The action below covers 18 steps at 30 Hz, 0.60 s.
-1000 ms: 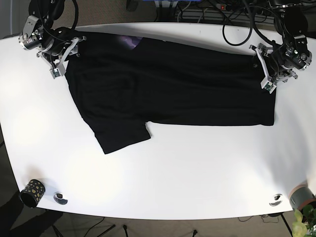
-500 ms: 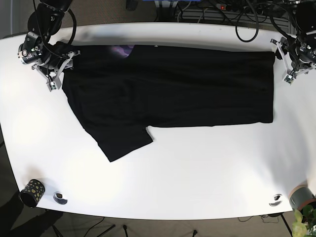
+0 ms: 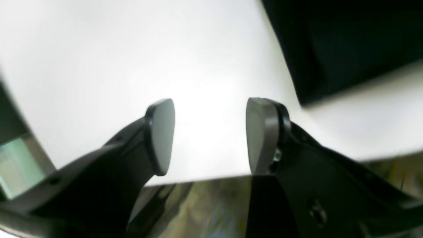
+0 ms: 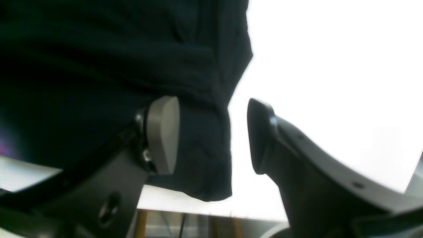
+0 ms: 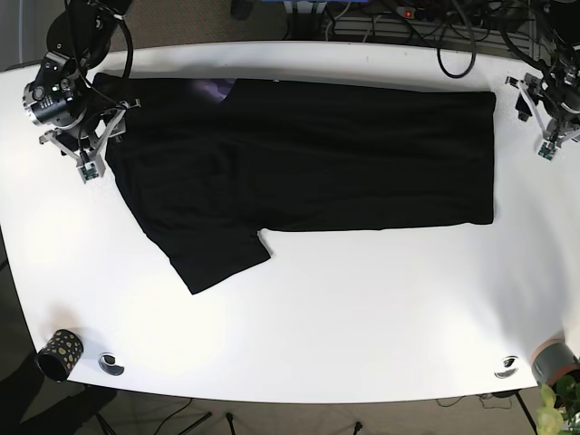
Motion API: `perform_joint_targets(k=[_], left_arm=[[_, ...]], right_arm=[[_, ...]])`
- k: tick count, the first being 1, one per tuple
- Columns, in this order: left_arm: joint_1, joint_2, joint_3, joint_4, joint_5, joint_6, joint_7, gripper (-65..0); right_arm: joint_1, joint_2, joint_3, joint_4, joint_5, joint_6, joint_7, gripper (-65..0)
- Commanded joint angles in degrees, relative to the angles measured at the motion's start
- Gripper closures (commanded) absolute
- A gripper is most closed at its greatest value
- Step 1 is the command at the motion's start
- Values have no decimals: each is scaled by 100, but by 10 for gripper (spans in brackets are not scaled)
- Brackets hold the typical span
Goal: Fold the T-shirt properly
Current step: 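Move both grippers to the shirt's hem edge and grasp it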
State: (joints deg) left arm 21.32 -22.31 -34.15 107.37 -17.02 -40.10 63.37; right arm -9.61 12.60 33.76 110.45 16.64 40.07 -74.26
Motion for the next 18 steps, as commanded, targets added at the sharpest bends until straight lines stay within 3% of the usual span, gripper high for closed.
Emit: perform_joint_targets(k=[1,10,13,18], left_arm=[[-150,-51,-158,116,-272,10,-30,-307],[-1380,257,-229,89,-342,10,199,-307],[-1635,274,-211,80,-342,10,181,-307],[-2101,573,-229,89,-351,10,172,-307]], right_arm=[[306,63,31,-61,54,-7,98,-320],[1835,81,22,-1494,-245,-7,301,-320],[2257,81,-83,-2048,-517,-7,643,-320],[2987,283,-743,-3287,-948,-7,1514,-320]])
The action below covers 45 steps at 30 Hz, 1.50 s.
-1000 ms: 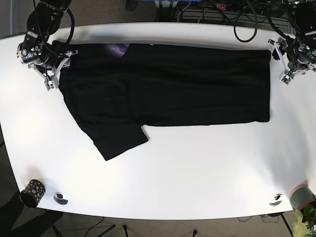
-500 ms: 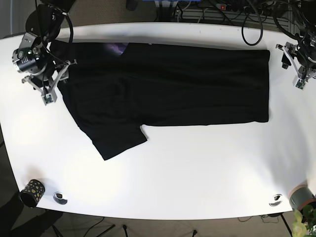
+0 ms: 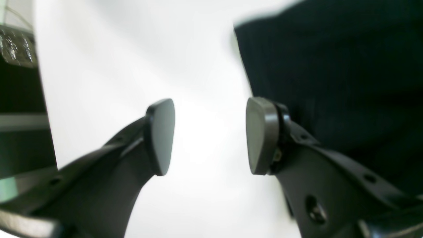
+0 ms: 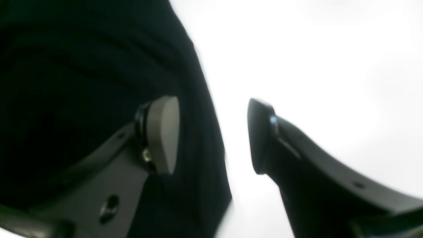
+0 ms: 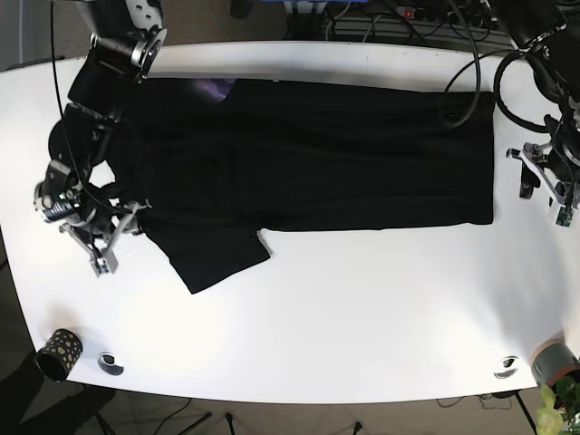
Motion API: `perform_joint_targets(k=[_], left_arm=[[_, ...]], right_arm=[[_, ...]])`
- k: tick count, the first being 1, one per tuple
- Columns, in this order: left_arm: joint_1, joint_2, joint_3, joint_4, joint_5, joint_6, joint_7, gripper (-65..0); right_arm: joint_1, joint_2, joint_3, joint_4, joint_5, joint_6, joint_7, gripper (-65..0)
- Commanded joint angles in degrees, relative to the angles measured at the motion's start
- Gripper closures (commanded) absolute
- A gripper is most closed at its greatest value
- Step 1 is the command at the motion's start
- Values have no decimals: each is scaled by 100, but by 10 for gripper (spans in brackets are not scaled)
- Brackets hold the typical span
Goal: Fold the T-shirt properly
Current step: 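Move both grippers to the shirt's hem edge and grasp it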
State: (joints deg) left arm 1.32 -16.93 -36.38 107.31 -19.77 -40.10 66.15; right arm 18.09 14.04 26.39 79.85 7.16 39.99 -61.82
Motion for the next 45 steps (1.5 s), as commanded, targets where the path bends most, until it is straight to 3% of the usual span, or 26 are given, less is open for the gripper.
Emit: perform_joint_targets(k=[1,9,19,21,23,25,28,33,36,39,45], left_arm=[[-154,71,-6,96,-76,10,-105,-307],[-216,97,-6,113,-76,58,-114,-307],[-216,97,21,78,-67,67,-105,-312],[-225,97,29,61,-58,164,-105,-315],[-242,97,47,-27,-58,498,-105,-361],[-392,97,47,-194,-58,832,-105,-424],[-682,88,47,-739,-58,1306,-114,-522],[-1306,44,47,-2076,-67,1755,-299,-535],[-1578,-96,117,-2849,-67,1764,-562,-535],[-1948,-219,601,-3658,-111,1728,-580,-535],[-2422,-369,1286,-4801,-76,1174,-597,-535]], right_arm=[[341,165,-6,-517,1,1,481,-320],[666,279,-41,-2029,-26,1,1809,-320],[429,244,-288,-2416,9,1,2108,-320],[358,156,-446,-2381,9,1,2108,-319],[323,95,-499,-2381,9,1,2116,-315],[323,86,-499,-2381,9,1,2125,-285],[332,59,-507,-2390,9,1,2169,-185],[332,59,-534,-2390,-26,1,2283,-36],[332,59,-543,-2390,-17,1,2283,-30],[332,86,-543,-2390,-26,1,2283,-29],[314,95,-543,-2381,-26,1,2283,-29]])
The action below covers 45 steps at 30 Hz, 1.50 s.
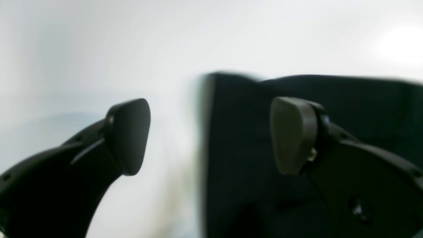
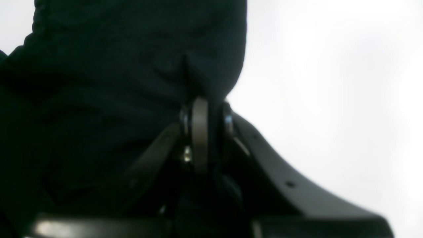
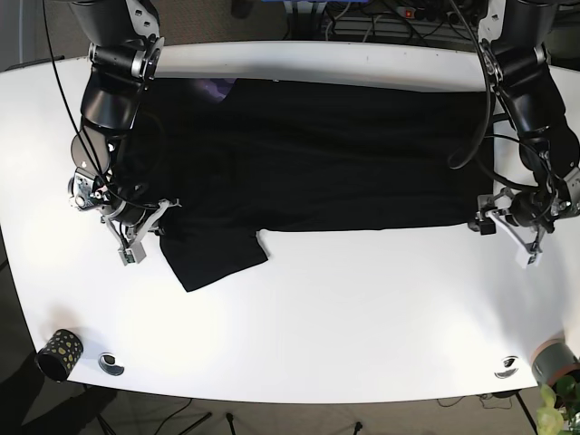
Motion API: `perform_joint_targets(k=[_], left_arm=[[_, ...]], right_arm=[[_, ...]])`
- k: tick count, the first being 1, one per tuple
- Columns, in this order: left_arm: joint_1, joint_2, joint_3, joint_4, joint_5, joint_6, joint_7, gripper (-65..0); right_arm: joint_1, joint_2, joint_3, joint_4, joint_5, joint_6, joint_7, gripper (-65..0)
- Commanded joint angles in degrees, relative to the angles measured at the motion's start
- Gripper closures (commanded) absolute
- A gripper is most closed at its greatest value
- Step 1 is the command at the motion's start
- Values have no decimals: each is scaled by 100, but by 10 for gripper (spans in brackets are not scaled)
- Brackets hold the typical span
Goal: Fold the T-shirt properly
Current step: 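Move both grippers to the shirt's hem edge and grasp it, then fold the hem edge over toward the collar with both grippers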
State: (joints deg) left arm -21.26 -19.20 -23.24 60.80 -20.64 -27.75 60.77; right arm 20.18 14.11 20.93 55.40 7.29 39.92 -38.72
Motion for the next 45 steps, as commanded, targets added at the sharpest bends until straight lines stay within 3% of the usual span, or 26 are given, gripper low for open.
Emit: perform_joint_targets(k=[1,9,13,15,20,22,28,33,35,45], left_arm=[[-217,-159,-10,-343,20,-69,-69,-535],[-235,-212,61,-827,20,-113,-69,-535],[-173,-203,544,-818,-24,-227,-69,-511],[-77,-185,659,-818,-24,-500,-69,-421],[-68,-159,667,-827,3,-922,-77,-78],[-68,-159,676,-818,3,-966,-183,-14],[-68,-168,650,-598,-24,-966,-455,-6],[143,-159,615,773,-41,-1027,-464,-6],[284,-150,474,1125,-67,-1221,-464,-6],[767,157,-141,2136,-182,-1225,-429,-4]], right_arm=[[105,97,4,65,-39,8,-27,-29],[140,106,21,65,-21,8,-45,-29],[140,106,13,65,-21,8,-45,-29],[140,97,13,65,-12,8,-45,-29],[140,79,4,74,-12,8,-36,-22],[140,62,4,232,-12,8,-36,-11],[105,44,4,926,-30,8,-168,0],[105,79,4,1410,-30,8,-379,0],[87,97,4,1542,-30,8,-387,0],[-687,106,48,3098,-4,8,-932,0]])
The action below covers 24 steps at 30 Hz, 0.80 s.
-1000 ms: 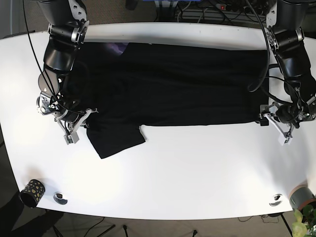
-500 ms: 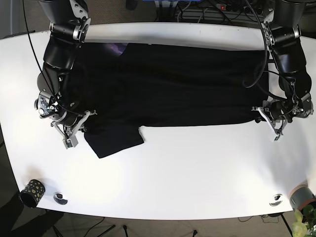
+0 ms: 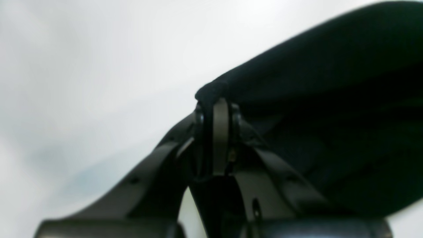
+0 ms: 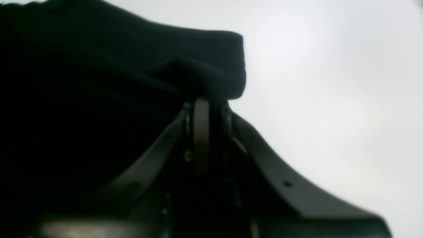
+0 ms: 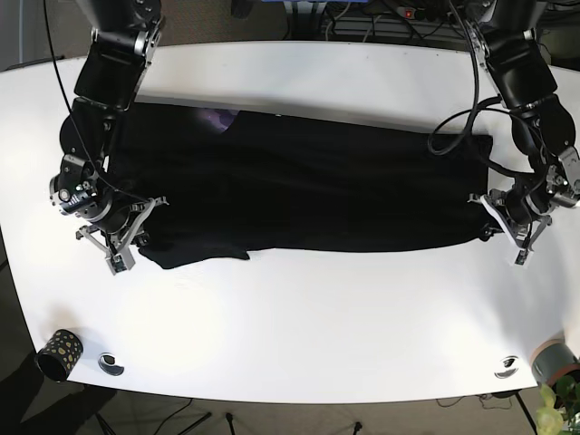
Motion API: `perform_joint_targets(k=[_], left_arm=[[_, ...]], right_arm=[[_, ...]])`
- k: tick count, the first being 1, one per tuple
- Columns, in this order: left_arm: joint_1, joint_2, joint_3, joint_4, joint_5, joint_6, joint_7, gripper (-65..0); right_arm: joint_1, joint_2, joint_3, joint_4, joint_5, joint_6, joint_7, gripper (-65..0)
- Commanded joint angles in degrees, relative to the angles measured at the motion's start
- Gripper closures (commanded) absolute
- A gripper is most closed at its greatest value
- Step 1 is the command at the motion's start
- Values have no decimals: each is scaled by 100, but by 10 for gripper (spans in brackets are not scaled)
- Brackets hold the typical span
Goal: Fold the T-shirt properly
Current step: 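Fold the hem edge over toward the collar with both grippers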
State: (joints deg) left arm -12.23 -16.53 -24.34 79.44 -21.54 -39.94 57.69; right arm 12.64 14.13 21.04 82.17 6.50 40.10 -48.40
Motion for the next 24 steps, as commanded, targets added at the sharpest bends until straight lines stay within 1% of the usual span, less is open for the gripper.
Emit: perform_joint_targets(k=[1,6,10,13,17,21,24], left_arm=[[-74,-109,-32,351,-92,-6,-130,-4],[146,-136,-41,465,-92,-6,-138,-4],[260,-206,-59,439,-57,-6,-156,-4],[348,-364,-59,412,-57,-6,-156,-4],[427,-399,-50,412,-48,-6,-156,-4],[506,-514,-50,403,-48,-6,-165,-4],[577,-549,-41,430,-66,-6,-165,-7]], right_arm=[[-64,95,37,666,75,-10,-52,0],[-583,42,37,1642,75,-10,-430,0],[-1040,16,37,2451,84,-10,-905,0],[-1330,-195,151,2847,84,-10,-1116,0],[-1700,-477,520,3058,84,-10,-1265,0],[-1946,-565,749,3084,84,-10,-1476,0],[-2130,-573,846,3084,84,-10,-1573,0]])
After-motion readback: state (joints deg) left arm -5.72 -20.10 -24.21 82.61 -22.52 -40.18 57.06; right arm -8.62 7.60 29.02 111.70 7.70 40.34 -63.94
